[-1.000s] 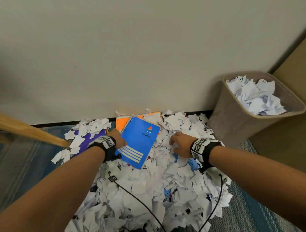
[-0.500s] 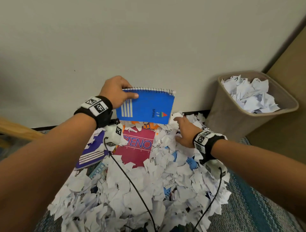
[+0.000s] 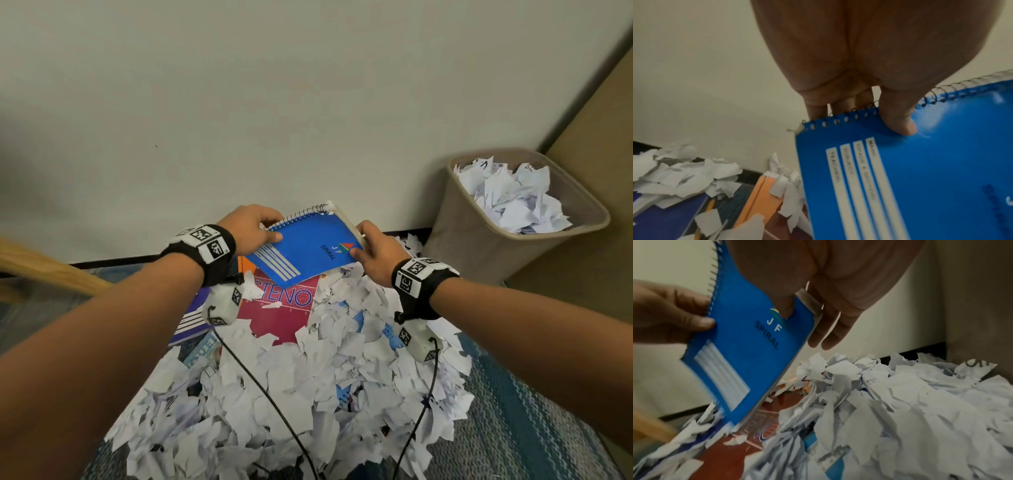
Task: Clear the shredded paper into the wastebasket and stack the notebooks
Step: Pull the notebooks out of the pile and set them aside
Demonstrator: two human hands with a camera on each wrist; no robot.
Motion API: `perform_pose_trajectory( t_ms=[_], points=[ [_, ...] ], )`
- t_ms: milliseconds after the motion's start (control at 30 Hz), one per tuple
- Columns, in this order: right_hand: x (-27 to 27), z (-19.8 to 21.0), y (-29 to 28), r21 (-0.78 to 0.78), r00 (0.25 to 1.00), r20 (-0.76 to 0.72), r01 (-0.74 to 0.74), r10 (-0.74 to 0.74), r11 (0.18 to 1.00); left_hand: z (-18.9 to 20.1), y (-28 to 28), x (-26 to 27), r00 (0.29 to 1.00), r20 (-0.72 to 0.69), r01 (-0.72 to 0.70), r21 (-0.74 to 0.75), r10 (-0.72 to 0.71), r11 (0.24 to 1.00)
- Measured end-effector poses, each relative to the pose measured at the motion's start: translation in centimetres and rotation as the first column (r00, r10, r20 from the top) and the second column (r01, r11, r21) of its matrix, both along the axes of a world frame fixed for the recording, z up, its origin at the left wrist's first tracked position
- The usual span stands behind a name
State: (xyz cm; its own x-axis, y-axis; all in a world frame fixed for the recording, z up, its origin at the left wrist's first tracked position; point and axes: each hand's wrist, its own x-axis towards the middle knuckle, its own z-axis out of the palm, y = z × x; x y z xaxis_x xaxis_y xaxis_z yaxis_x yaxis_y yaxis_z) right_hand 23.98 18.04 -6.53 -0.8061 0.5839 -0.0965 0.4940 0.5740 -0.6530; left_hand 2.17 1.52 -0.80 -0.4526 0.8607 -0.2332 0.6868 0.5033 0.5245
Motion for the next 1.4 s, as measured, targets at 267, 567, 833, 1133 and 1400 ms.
perform_pose_trajectory(
  t_ms=[267, 567, 833, 1133, 1400],
  points=[
    [0.8, -0.2, 0.4, -0.317, 0.972, -0.091, 0.178, -0.217, 0.932, -2.4, 0.8, 2.4, 0.999, 0.024, 0.027, -0.093, -0.024, 0.995],
    [12.5, -3.0, 3.3, -0.409, 0.913, 0.345, 0.356, -0.219, 0.840, -8.3, 0.8, 2.2, 0.969, -0.078, 0.162, -0.511, -0.233, 0.844],
    [21.4, 0.6, 10.3, 0.110, 0.542, 0.833, 0.037, -0.112, 0.993, -10.7, 3.7, 3.5, 0.939, -0.193, 0.138, -0.550, -0.286, 0.823],
    [16.9, -1.5, 7.0, 0.139, 0.454, 0.891, -0.273, 0.000, 0.952, -11.1, 3.8, 3.2, 0.911, -0.363, -0.012, -0.497, -0.196, 0.868],
    [9.6, -2.6, -0.1, -0.087, 0.439, 0.851, -0.423, 0.287, 0.902, -12.6, 0.7, 3.3, 0.941, -0.311, -0.294, -0.557, 0.133, 0.777]
  ],
)
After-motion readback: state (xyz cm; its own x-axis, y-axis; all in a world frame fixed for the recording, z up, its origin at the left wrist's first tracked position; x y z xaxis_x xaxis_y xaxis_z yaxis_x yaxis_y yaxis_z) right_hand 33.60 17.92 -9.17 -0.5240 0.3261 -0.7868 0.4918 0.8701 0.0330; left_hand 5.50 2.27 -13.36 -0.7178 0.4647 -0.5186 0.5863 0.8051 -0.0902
